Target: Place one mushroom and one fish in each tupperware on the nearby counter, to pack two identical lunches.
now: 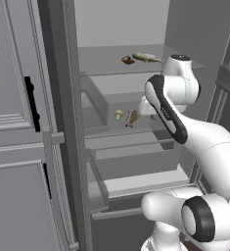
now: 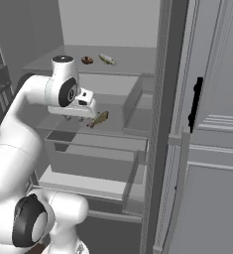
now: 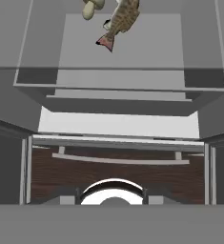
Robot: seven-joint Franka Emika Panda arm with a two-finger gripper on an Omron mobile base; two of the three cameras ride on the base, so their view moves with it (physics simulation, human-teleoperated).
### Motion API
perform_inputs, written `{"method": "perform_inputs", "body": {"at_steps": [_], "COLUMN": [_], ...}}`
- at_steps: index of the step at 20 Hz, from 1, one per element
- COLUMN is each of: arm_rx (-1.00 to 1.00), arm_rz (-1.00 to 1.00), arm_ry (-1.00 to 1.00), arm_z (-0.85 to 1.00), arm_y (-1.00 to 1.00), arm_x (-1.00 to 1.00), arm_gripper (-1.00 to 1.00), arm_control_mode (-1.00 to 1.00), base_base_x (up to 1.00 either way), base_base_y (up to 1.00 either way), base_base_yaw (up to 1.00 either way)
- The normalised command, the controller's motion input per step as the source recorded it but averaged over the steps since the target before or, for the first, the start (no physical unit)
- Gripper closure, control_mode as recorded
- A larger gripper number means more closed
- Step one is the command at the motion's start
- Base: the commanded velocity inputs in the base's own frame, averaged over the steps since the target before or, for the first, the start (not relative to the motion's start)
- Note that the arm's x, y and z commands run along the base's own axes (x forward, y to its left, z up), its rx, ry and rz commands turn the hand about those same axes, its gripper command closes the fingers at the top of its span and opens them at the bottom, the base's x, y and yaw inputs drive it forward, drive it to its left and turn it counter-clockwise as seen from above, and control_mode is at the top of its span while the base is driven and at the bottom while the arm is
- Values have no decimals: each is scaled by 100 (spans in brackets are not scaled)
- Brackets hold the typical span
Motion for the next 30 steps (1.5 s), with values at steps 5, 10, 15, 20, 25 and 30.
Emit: {"method": "perform_inputs", "body": {"at_steps": [5, 10, 15, 20, 25, 30], "arm_rx": [0, 0, 0, 0, 3, 1], "arm_rz": [-6, -9, -8, -5, -3, -1], "arm_ry": [-7, -23, -17, -1, 0, 0], "arm_z": [-29, -54, -51, -36, -12, -20], "arm_y": [5, 3, 0, 7, 2, 2], "arm_x": [15, 33, 44, 56, 48, 48], "arm_gripper": [-100, -100, -100, -100, -100, -100], "arm_control_mode": [-100, -100, -100, -100, -100, -100], "base_base_x": [0, 0, 0, 0, 0, 0], "base_base_y": [0, 0, 0, 0, 0, 0], "base_base_yaw": [0, 0, 0, 0, 0, 0]}}
